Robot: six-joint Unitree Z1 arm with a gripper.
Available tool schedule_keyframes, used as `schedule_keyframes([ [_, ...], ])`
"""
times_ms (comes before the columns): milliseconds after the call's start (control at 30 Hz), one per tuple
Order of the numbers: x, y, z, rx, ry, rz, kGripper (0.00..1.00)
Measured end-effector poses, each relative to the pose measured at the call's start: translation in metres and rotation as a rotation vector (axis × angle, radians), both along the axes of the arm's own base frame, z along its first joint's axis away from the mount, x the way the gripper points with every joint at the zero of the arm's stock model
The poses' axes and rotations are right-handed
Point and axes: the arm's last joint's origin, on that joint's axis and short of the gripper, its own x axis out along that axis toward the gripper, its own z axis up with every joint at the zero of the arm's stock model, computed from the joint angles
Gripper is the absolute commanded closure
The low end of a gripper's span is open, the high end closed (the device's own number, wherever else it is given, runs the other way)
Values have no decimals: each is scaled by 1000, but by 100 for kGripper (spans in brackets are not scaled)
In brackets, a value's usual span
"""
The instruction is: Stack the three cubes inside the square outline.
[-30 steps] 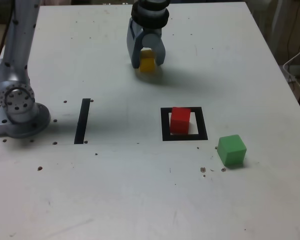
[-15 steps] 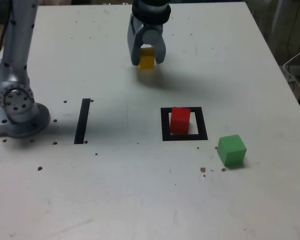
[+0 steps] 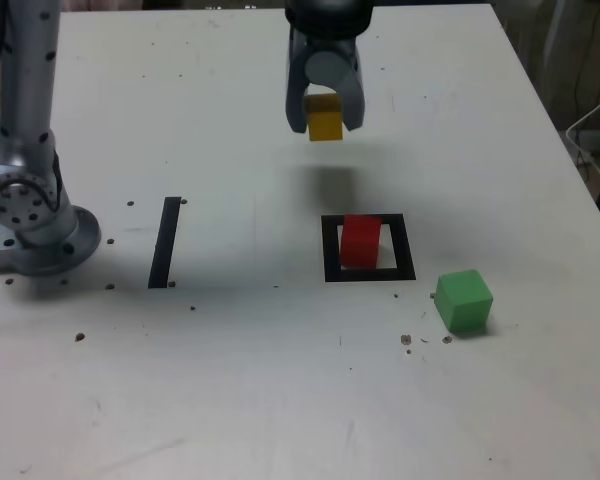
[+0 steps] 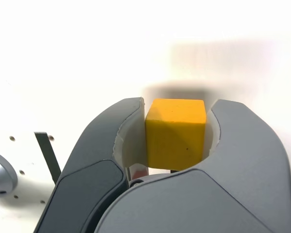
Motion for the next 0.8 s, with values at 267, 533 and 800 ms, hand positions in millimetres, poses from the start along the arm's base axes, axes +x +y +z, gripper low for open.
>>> schedule_keyframes([
  [267,10,-45,11,-17,-12,-69,92],
  [533,10,-81,17,-48,-1,-124,92],
  [800,9,-113,21,-53,3,-161,92],
])
